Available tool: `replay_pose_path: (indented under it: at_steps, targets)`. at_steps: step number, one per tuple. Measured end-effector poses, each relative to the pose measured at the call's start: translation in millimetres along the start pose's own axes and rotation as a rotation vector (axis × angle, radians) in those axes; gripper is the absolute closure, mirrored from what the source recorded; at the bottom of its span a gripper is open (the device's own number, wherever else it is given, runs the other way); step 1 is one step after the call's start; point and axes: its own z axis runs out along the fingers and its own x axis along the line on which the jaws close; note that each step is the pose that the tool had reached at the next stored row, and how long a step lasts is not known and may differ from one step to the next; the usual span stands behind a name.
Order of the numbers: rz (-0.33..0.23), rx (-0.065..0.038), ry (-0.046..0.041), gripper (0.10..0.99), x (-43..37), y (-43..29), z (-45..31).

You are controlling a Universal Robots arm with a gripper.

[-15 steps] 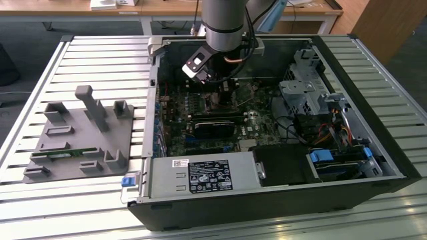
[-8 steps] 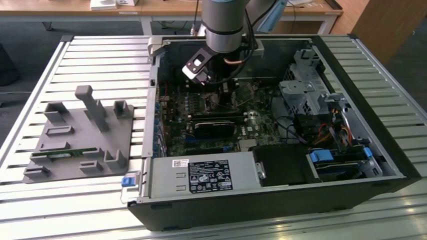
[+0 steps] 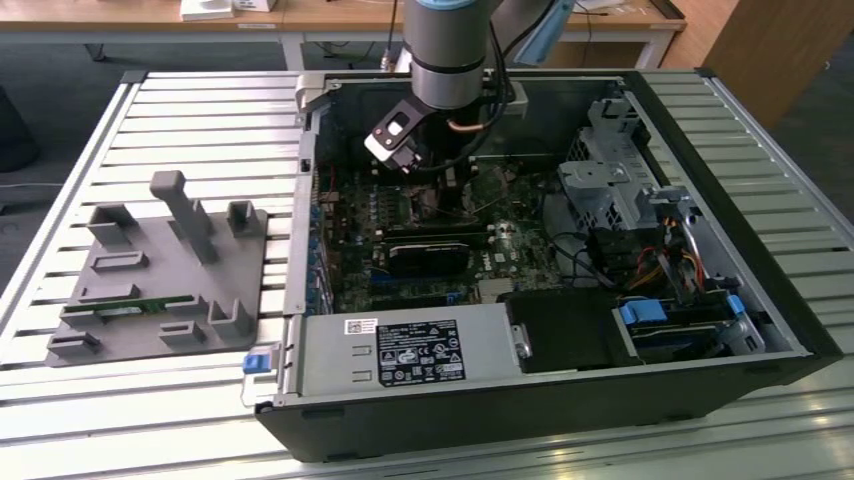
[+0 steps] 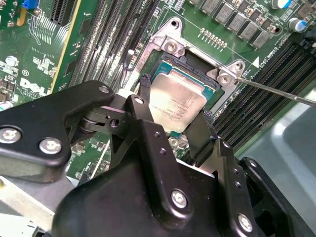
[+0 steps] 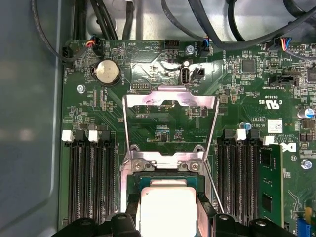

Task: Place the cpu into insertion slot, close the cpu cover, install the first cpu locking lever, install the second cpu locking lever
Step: 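Place the cpu into insertion slot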

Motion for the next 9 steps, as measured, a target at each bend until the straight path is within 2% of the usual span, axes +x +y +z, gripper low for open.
replay_pose_path:
  at_steps: [9]
  targets:
    - [0.0, 0.0, -0.0001, 0.549, 0.0, -0.3, 1.6]
